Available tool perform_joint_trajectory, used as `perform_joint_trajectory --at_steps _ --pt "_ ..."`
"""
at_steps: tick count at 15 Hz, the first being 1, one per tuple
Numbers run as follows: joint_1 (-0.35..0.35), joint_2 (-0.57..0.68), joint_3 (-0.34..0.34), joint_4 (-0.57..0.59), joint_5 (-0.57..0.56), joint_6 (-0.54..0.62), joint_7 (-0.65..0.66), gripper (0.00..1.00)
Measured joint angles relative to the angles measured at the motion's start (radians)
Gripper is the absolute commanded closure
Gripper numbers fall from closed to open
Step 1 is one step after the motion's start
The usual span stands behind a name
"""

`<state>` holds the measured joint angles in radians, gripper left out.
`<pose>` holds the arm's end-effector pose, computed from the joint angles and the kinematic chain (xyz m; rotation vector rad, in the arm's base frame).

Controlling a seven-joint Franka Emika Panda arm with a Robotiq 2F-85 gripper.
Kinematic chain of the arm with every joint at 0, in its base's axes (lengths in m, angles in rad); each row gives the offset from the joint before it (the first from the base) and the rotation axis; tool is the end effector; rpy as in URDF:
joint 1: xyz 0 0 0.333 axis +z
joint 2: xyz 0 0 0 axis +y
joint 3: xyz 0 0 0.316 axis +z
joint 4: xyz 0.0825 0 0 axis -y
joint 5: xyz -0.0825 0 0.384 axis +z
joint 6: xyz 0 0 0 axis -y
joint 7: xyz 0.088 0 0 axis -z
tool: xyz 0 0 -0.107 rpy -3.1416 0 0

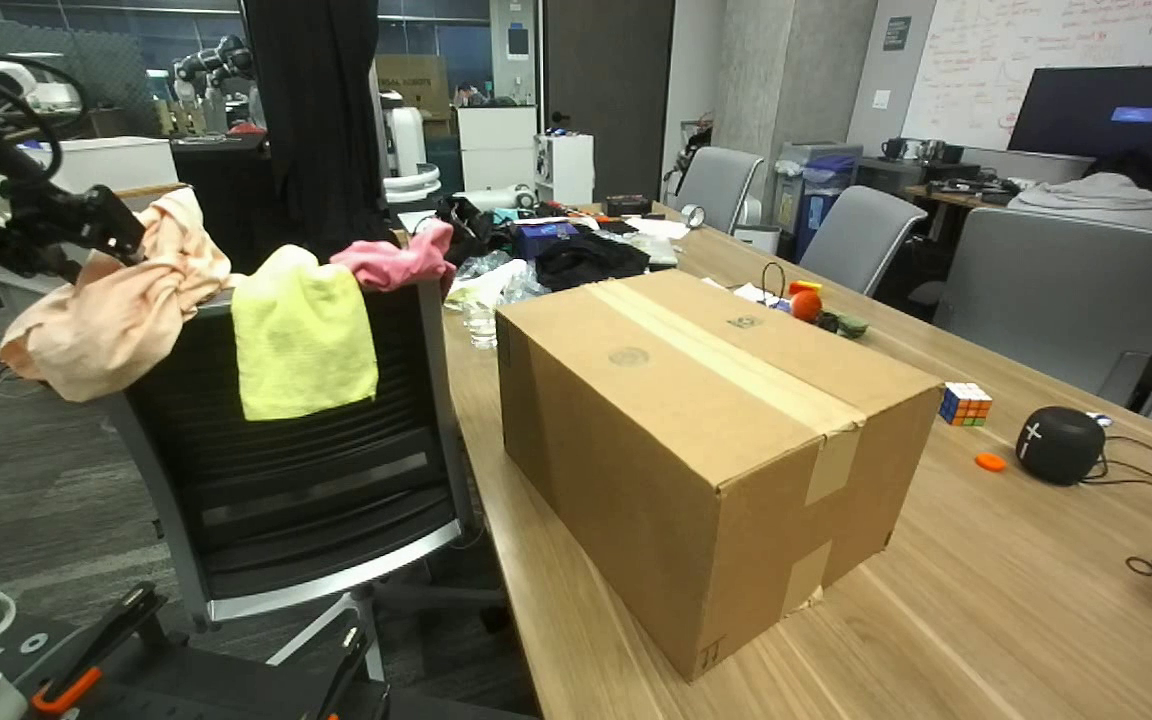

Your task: Remove all the clothes from the chair and put them on top of the box

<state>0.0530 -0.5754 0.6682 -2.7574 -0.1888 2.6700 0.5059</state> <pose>0.3019 0.2566 0.3901 2.7994 0.4990 0.7947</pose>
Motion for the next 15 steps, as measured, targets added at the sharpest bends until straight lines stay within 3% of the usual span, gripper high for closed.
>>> perform_joint_trajectory --at_steps 5,9,15 --pt "0.096 -0.002 -0.118 0.008 0.033 -0.092 -0.093 0.99" --pt "0.166 -0.029 -0.238 0.038 0.05 -0.163 -0.185 0.99" --pt "0.168 -0.094 -0.345 0.16 0.05 -0.273 -0.296 0.99"
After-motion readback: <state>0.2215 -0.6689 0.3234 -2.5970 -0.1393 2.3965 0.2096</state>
